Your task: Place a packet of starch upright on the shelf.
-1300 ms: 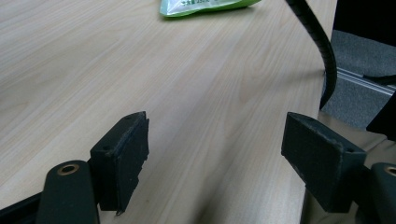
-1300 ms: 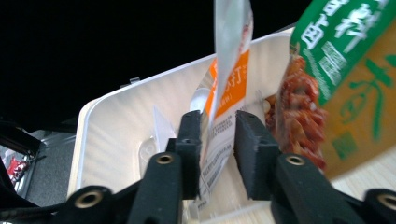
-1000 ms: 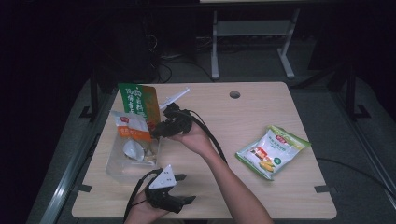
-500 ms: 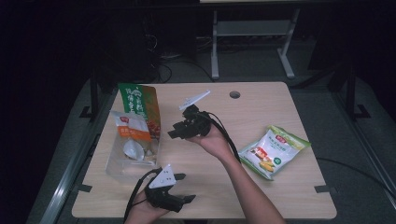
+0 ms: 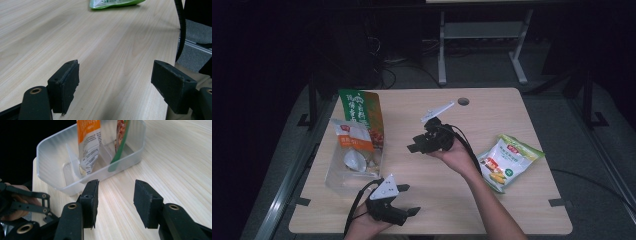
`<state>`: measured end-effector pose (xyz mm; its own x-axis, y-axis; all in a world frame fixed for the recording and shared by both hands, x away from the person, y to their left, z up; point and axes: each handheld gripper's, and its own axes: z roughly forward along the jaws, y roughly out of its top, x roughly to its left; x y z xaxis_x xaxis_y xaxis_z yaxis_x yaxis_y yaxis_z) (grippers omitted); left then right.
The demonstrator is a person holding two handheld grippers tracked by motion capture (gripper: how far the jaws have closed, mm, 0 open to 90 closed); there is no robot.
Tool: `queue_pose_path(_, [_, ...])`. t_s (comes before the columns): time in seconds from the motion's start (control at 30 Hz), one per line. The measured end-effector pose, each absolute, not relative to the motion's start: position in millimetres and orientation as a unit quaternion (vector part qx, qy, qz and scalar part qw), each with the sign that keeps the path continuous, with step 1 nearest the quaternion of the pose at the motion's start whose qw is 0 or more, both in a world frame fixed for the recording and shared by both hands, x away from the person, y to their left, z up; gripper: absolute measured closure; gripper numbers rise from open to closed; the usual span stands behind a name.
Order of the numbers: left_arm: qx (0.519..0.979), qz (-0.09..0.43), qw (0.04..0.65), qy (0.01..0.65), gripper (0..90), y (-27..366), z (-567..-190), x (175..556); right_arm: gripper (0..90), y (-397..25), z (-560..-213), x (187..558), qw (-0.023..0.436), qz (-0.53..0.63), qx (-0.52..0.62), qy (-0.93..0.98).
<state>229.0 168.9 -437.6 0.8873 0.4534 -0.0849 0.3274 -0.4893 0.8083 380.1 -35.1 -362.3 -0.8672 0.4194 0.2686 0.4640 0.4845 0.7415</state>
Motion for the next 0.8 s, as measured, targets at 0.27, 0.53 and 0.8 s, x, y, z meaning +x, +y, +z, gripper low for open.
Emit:
queue_pose_path(0.27, [0.864,0.071,0.445,0.225,22.5,165.7,-438.7,228.1,51.4,-58.1,-368.3,376.3,0.025,-0.438,-0.273,-0.856])
queue_pose_path(0.53, [0.867,0.072,0.44,0.223,22.6,163.3,-440.1,228.0,47.8,-83.7,-376.4,371.0,0.024,-0.433,-0.288,-0.854])
queue_pose_path(0.8, [0.867,0.072,0.441,0.223,22.4,163.7,-440.5,228.3,44.5,-113.1,-376.2,360.1,0.009,-0.426,-0.31,-0.85])
